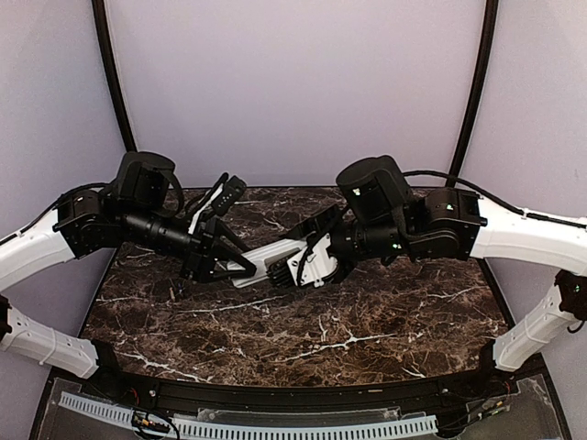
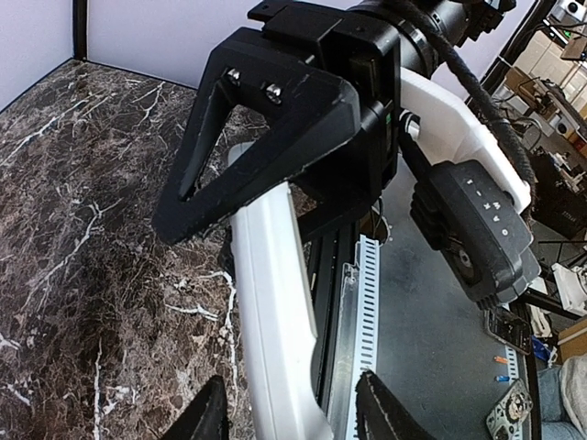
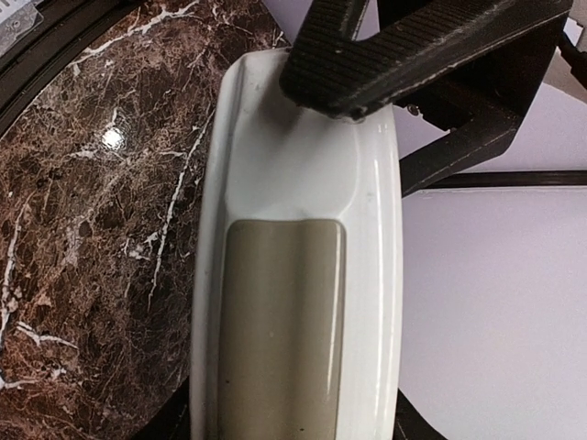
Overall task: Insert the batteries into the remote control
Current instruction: Pass from the right arm to the left
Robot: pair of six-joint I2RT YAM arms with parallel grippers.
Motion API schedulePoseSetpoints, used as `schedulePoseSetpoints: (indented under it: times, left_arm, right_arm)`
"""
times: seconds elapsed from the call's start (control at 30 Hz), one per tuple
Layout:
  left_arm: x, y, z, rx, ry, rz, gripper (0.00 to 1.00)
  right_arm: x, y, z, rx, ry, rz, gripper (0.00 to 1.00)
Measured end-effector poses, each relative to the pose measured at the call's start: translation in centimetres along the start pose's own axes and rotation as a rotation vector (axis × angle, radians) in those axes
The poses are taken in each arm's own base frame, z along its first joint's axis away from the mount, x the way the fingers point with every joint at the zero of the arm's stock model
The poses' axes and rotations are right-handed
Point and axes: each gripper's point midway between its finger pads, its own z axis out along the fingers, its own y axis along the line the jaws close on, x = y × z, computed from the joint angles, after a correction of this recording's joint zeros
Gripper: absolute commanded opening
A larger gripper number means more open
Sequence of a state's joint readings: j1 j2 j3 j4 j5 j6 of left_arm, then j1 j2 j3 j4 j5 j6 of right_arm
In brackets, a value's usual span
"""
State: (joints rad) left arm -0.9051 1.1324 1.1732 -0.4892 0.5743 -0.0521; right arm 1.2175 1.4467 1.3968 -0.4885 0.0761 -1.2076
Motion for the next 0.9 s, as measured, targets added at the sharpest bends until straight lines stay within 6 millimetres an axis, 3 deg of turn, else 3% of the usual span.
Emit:
schedulePoseSetpoints:
  times: [0.1,0.2,0.53,0.67,0.73,0.87,0.9]
  left_arm:
    - [0.2,0.2,0.2,-0.001,0.011,0.005,0.55]
    - [0.6,0.4,0.4,-0.006,0.027,0.005,0.54]
    - [1.3,1.0,1.0,-0.018,0.060,-0.003,0.08]
    - [1.2,0.9,0.9,-0.015,0.055,0.005,0.00]
    - [1.1,0.9,0.8,-0.017,0.050,0.008,0.00]
    - [0.7,0.9,0.5,-0.029,0.029,0.020,0.00]
    - [0.5,0.8,0.4,-0.031,0.017,0.023,0.00]
  right_arm:
    - [0.0,-0.4,0.0,0.016,-0.001,-0.009,0.06]
    - [0.0,-0.7,0.0,0.028,0.001,-0.017,0.06]
    - [0.0,-1.2,-0.1,0.050,0.007,-0.035,0.06]
    - [0.0,-1.5,-0.2,0.062,0.006,-0.038,0.11]
    - [-0.1,-1.6,-0.2,0.069,0.006,-0.040,0.26]
    - [-0.1,-2.1,-0.2,0.098,0.005,-0.047,0.93]
    - [-0.1,-2.4,-0.3,0.119,0.004,-0.039,0.98]
